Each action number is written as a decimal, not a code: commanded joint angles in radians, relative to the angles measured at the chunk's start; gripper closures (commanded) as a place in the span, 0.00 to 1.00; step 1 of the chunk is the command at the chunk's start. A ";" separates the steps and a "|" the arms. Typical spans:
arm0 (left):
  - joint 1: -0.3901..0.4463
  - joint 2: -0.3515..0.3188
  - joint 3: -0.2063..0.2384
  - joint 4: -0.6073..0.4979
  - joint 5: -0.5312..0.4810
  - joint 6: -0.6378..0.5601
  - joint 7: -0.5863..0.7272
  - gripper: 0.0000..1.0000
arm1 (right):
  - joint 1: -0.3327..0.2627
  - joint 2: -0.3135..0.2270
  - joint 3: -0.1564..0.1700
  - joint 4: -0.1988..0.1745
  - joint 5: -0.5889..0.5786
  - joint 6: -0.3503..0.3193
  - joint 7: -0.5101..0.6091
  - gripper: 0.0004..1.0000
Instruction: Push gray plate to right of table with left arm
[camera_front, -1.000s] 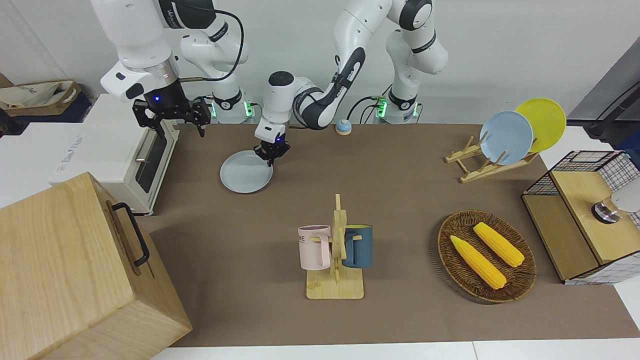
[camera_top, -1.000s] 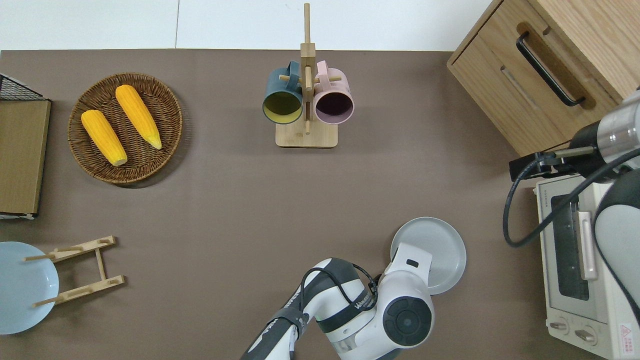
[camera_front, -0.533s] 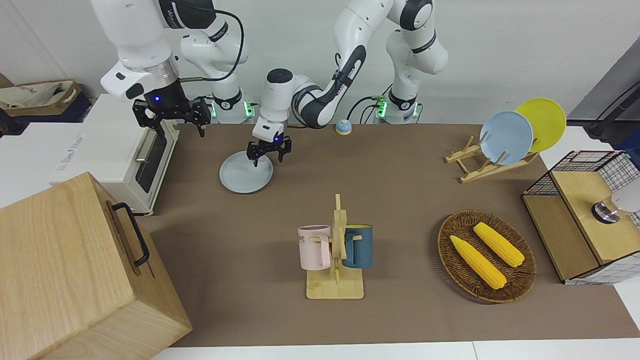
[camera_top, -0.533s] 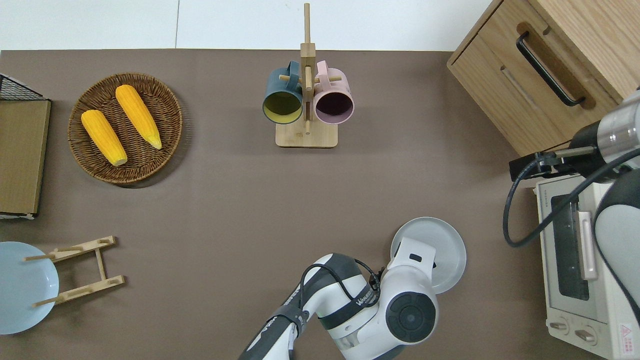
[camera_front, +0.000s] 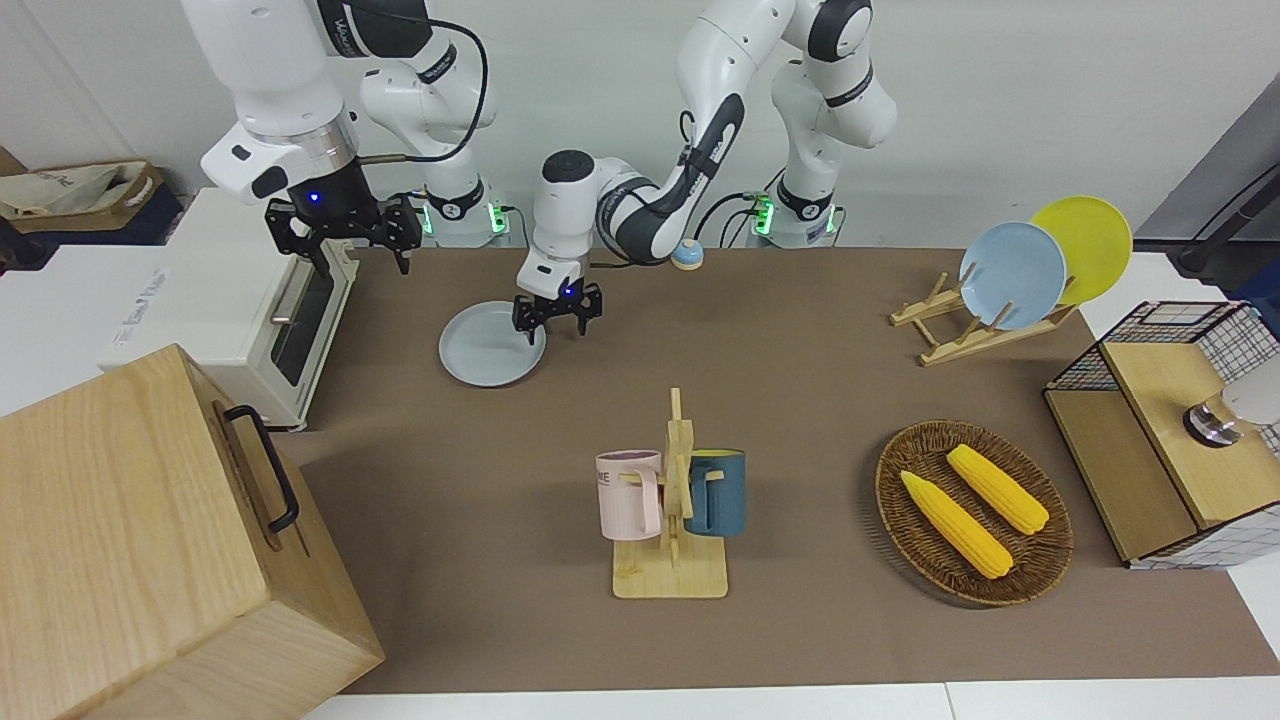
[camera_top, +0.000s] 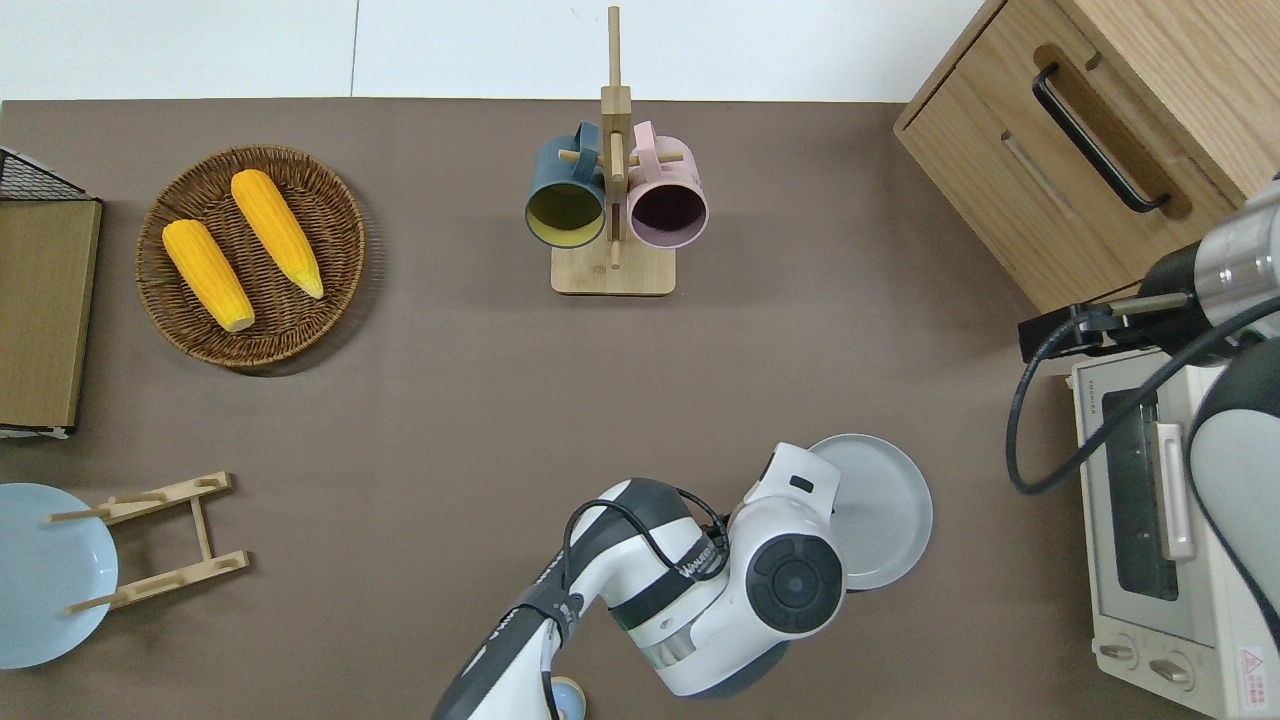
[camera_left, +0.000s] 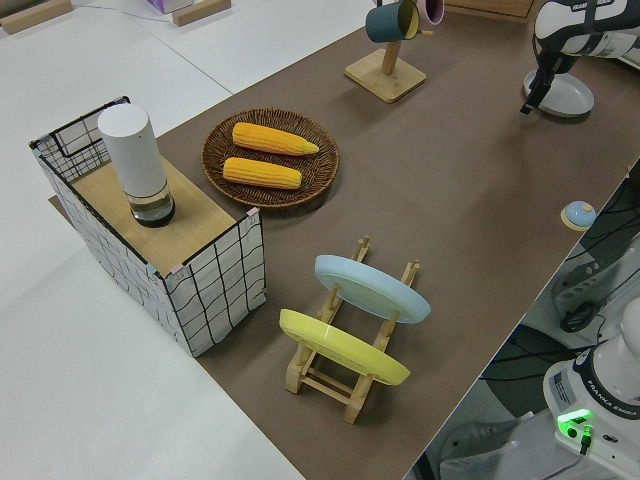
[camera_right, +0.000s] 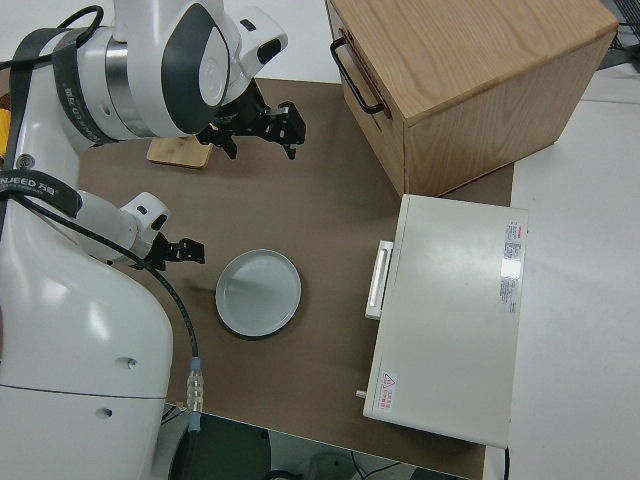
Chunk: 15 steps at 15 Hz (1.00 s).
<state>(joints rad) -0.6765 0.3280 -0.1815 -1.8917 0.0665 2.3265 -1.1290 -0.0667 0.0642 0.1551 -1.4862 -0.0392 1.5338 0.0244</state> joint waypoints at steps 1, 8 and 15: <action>0.095 -0.113 -0.003 -0.075 -0.073 -0.110 0.185 0.01 | -0.001 -0.006 0.000 0.001 0.007 -0.011 0.003 0.02; 0.386 -0.317 0.004 -0.099 -0.158 -0.432 0.631 0.01 | -0.001 -0.006 0.000 0.001 0.007 -0.011 0.003 0.02; 0.630 -0.423 0.007 -0.023 -0.149 -0.600 0.937 0.01 | -0.001 -0.006 0.000 0.001 0.007 -0.011 0.003 0.02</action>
<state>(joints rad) -0.1151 -0.0501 -0.1683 -1.9450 -0.0737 1.8062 -0.2904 -0.0667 0.0642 0.1551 -1.4862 -0.0392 1.5338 0.0244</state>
